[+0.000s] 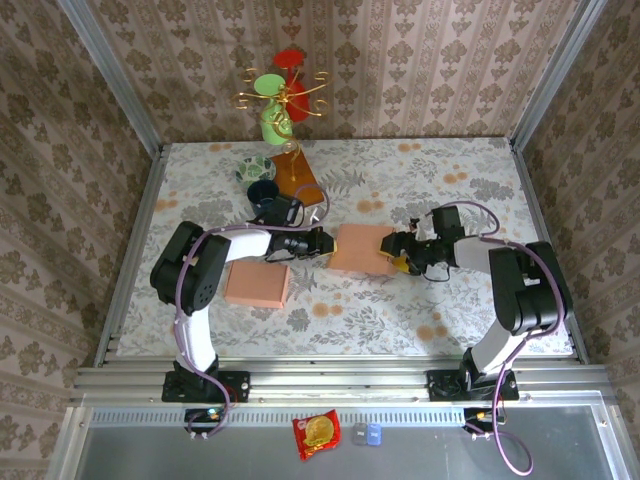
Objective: Fold the paper box
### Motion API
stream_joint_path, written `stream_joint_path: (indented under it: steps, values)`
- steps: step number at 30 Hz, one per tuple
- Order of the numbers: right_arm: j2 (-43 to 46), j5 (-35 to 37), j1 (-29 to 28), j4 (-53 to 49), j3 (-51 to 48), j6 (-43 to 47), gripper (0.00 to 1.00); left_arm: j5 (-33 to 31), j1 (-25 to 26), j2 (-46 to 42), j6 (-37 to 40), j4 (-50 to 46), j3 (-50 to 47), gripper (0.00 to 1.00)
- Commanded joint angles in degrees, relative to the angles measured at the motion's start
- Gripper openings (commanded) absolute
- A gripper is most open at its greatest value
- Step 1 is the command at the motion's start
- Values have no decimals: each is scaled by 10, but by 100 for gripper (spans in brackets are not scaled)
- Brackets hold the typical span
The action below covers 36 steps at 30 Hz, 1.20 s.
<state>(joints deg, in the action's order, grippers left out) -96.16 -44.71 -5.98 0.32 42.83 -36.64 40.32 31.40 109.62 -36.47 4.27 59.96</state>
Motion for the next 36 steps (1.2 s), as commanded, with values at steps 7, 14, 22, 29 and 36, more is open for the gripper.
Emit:
stream_joint_path:
  steps: [7,14,22,29,36]
  values:
    - [-30,-23,-23,58,38,-54,62,-6,-5,1,-8,-5,-15,13]
    - [-53,-28,-27,114,39,-124,49,-13,-3,-24,3,-14,-18,25]
    - [-20,-26,-25,109,35,-233,44,-115,29,-168,162,-53,-23,38]
    - [38,-39,-15,33,21,-366,43,-93,87,-264,441,-54,-49,52]
    - [89,-62,-11,-50,5,-479,41,-134,117,-259,651,-160,-21,63]
